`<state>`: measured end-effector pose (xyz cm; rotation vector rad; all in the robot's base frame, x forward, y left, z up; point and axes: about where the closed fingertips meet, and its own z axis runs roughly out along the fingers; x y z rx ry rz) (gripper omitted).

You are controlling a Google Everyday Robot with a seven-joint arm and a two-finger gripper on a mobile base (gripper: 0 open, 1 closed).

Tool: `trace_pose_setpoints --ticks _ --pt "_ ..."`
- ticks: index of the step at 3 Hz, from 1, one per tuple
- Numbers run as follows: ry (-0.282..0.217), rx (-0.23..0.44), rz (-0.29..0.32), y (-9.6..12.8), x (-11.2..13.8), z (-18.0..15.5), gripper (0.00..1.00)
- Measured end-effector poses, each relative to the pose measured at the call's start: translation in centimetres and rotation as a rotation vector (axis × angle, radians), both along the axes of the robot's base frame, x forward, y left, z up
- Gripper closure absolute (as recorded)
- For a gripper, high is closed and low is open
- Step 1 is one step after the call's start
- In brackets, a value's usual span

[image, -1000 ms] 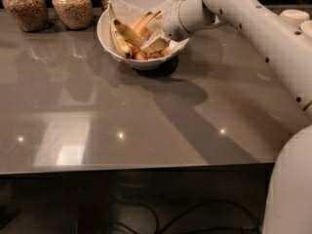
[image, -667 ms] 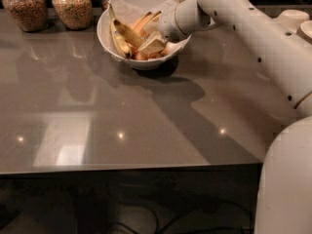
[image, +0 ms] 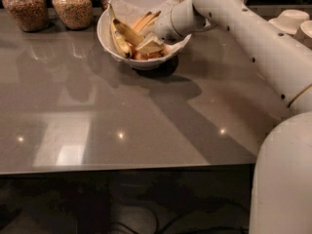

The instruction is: Pick banana from white bowl

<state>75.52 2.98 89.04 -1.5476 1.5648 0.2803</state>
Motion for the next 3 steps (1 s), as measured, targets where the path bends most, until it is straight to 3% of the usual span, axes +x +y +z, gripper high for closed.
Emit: trace_pose_setpoints --ticks 1,2,3 --pt "-0.001 -0.029 0.025 0.2 -0.8 0.8 0.87" --pt "-0.02 -0.077 0.049 -0.2 -1.8 2.7 1.0" --pt "-0.046 -0.134 0.073 -1.3 -3.2 5.0 1.0"
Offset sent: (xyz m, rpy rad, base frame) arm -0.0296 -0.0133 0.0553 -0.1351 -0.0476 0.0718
